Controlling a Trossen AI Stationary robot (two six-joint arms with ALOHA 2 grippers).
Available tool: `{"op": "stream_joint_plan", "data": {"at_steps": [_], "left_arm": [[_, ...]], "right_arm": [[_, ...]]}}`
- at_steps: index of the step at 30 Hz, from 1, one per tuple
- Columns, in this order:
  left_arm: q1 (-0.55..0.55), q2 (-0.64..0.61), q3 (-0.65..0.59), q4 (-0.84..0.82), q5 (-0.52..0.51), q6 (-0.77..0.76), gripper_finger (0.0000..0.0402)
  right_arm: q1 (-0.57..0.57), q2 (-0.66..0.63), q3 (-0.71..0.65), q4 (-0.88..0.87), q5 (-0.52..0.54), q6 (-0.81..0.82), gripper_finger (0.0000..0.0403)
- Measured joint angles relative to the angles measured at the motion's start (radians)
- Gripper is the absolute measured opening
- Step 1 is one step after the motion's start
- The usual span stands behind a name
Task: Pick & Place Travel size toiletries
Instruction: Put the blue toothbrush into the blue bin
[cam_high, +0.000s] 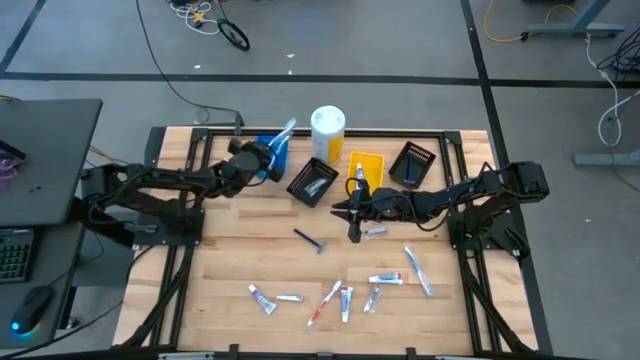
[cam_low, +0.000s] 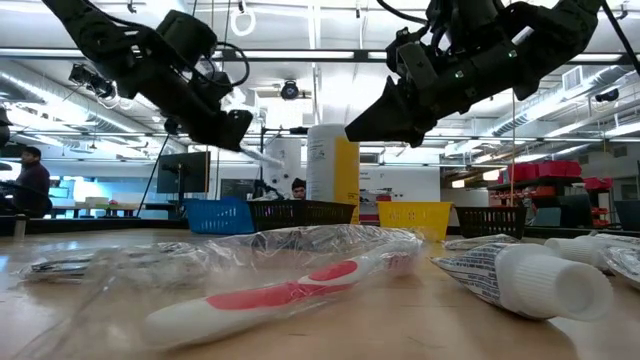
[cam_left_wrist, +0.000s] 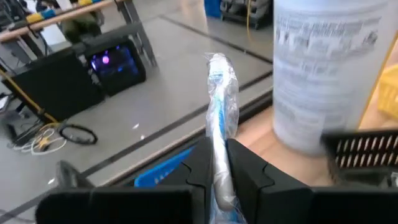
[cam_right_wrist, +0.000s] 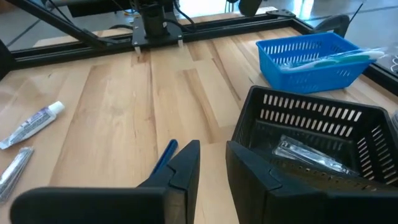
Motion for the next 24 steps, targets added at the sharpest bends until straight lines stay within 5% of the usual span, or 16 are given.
{"op": "stream_joint_plan", "data": {"at_steps": [24], "left_arm": [[0.017,0.191,-0.027,-0.061,0.013,-0.145,0.0051]], "right_arm": [[-0.001,0.0,0.0,0.017,0.02,0.03,0.0088]]}}
